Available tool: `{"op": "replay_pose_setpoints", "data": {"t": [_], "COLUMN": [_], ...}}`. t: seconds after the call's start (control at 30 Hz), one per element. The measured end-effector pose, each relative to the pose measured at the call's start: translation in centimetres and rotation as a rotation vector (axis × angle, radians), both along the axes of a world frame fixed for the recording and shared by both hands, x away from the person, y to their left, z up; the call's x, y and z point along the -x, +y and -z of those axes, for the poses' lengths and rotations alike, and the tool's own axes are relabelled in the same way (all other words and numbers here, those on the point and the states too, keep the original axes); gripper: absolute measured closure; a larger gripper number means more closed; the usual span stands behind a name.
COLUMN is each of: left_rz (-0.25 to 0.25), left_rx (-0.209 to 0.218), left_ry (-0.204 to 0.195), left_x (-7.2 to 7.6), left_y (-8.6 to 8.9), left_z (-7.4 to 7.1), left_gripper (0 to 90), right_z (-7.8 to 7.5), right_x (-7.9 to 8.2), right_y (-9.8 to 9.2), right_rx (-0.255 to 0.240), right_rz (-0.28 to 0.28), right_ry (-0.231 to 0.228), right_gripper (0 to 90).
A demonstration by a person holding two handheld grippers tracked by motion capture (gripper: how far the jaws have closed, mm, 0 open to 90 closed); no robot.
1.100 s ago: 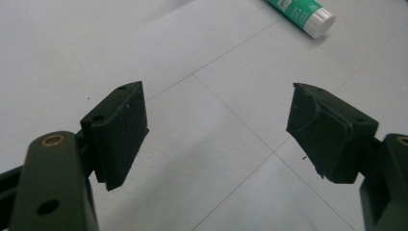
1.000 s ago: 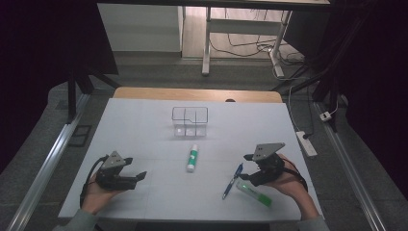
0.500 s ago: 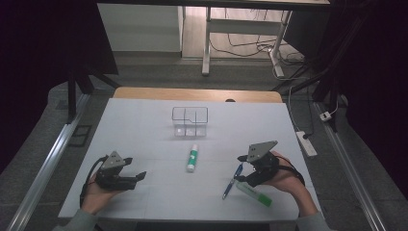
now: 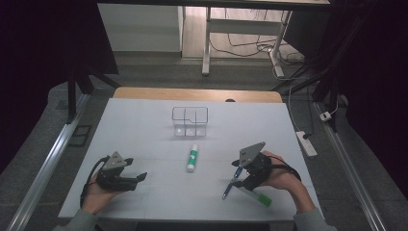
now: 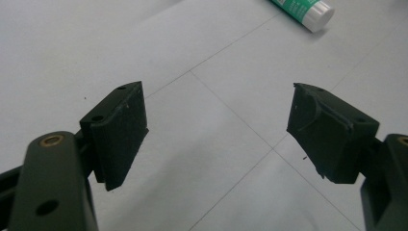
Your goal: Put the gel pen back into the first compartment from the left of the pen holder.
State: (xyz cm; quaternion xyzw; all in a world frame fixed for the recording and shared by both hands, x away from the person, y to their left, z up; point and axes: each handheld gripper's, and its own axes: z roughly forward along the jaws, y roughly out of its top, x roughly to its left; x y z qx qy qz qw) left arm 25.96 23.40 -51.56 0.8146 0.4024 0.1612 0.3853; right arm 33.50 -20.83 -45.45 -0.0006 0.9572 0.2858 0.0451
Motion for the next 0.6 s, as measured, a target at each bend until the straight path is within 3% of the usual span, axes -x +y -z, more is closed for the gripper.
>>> {"op": "replay_pose_setpoints", "data": {"t": [0.37, 0.6], "left_rz": [0.0, 0.002], "left_rx": [-0.002, -0.007], "left_ry": [0.003, 0.006], "left_x": [0.0, 0.0], "left_y": [0.0, 0.0], "left_z": [0.1, 0.1], "left_gripper": [21.3, 21.3], "right_z": [2.2, 3.0], "right_x": [0.3, 0.5], "right_y": [1.6, 2.2], "right_rx": [0.148, 0.194], "right_rz": [-0.086, -0.118], "right_ry": [0.002, -0.022], "right_gripper": [30.6, 32.3]}}
